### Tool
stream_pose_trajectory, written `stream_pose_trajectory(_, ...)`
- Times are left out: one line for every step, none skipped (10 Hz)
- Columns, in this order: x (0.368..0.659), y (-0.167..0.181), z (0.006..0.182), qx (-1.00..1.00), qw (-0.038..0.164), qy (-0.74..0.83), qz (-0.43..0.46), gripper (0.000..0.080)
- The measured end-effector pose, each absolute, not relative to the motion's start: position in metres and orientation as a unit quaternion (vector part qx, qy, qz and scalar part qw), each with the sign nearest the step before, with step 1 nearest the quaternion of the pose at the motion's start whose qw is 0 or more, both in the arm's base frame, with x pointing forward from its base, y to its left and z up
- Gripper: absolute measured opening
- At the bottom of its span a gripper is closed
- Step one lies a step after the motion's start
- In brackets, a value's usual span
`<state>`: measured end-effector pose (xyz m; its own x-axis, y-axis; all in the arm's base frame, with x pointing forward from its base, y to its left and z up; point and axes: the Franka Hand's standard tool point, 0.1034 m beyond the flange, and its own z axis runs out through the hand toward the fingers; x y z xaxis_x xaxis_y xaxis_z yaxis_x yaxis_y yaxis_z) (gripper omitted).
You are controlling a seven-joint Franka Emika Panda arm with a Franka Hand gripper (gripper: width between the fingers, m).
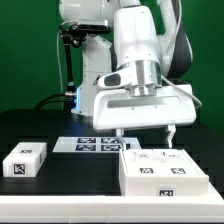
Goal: Assemble cabinet
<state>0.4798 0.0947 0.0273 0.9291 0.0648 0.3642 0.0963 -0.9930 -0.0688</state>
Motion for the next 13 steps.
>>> stream_pose_trajectory(0.484,0.094,0.028,-0.981,0.042,-0.038,-0.186,0.0649)
stream_pose_trajectory(0.490,0.095,0.020,-0.982,0.037,-0.026,-0.185,0.0649)
stream_pose_trajectory(0.493,0.101,0.019,-0.982,0.038,0.001,-0.187,0.0649)
stream_pose_trajectory(0.492,0.115,0.018,-0.982,0.034,0.000,-0.188,0.0649)
stream_pose_trajectory(0.492,0.109,0.017,-0.982,0.027,-0.009,-0.185,0.0649)
stream_pose_trajectory(0.492,0.105,0.017,-0.982,0.026,-0.004,-0.185,0.0649)
stream_pose_trajectory(0.492,0.105,0.016,-0.982,0.026,-0.004,-0.185,0.0649)
stream_pose_trajectory(0.492,0.105,0.016,-0.982,0.026,-0.004,-0.185,0.0649)
stream_pose_trajectory(0.492,0.105,0.016,-0.982,0.026,-0.004,-0.185,0.0649)
stream_pose_trajectory(0.496,0.102,0.018,-0.982,0.024,-0.003,-0.188,0.0649)
stream_pose_trajectory(0.502,0.100,0.020,-0.981,0.023,-0.001,-0.192,0.0649)
stream_pose_trajectory(0.505,0.099,0.022,-0.981,0.023,0.001,-0.195,0.0649)
stream_pose_trajectory(0.506,0.098,0.021,-0.981,0.023,0.000,-0.195,0.0649)
